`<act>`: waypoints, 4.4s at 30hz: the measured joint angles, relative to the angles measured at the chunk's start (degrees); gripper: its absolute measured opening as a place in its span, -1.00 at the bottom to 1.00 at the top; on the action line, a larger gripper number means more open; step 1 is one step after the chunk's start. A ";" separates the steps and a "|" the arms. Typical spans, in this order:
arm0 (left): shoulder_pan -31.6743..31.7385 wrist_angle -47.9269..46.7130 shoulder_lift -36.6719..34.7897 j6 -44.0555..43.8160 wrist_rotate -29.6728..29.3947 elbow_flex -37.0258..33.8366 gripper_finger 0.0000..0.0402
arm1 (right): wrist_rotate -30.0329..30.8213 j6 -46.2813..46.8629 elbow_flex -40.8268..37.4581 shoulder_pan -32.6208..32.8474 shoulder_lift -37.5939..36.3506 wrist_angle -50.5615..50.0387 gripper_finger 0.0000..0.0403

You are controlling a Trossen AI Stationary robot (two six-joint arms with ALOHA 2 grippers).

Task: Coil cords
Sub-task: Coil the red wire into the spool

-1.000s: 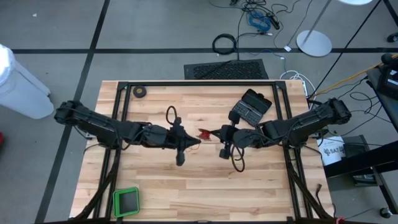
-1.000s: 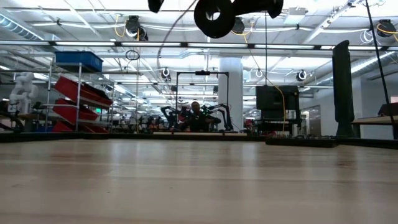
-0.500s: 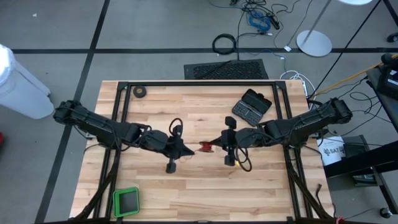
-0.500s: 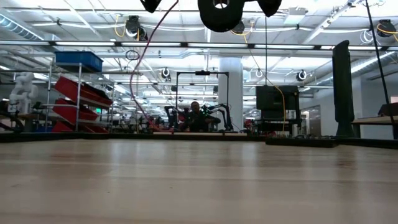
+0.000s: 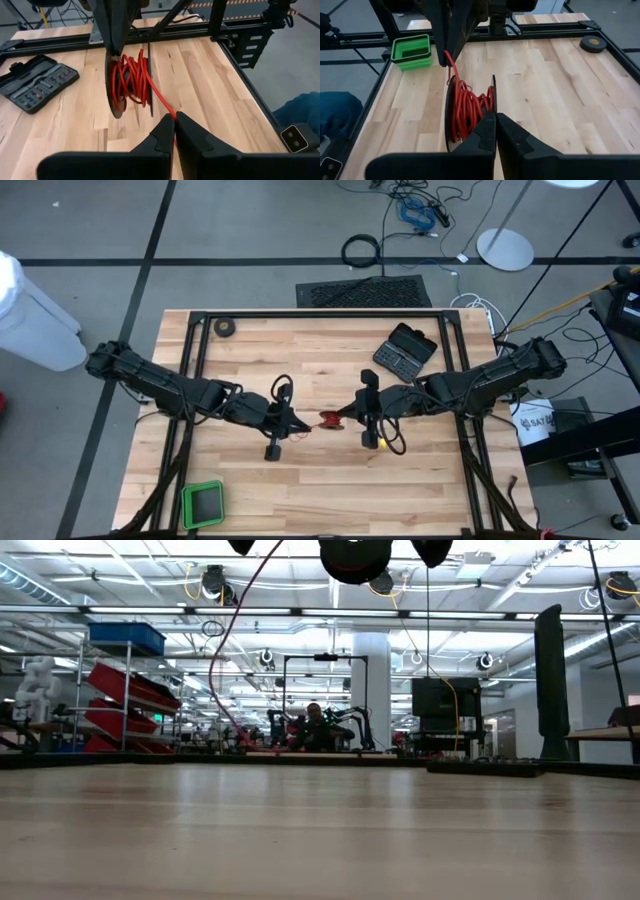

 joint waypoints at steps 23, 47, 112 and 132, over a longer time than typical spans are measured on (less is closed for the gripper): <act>-4.10 -2.66 -1.91 -1.57 -11.82 0.00 -0.43 | 0.07 1.81 0.02 0.00 -1.92 0.05 -1.00; -8.13 16.54 7.07 3.10 -30.10 -0.02 -0.43 | 0.26 0.73 0.02 -0.02 -2.27 0.17 -1.00; -9.20 16.71 -1.79 -1.56 -21.05 -0.37 -0.95 | 17.05 -6.97 0.02 9.72 -3.56 6.70 -0.48; -8.87 16.23 -1.99 -1.62 -19.39 -0.37 -0.95 | 16.42 -10.08 0.02 8.22 2.36 21.07 -0.48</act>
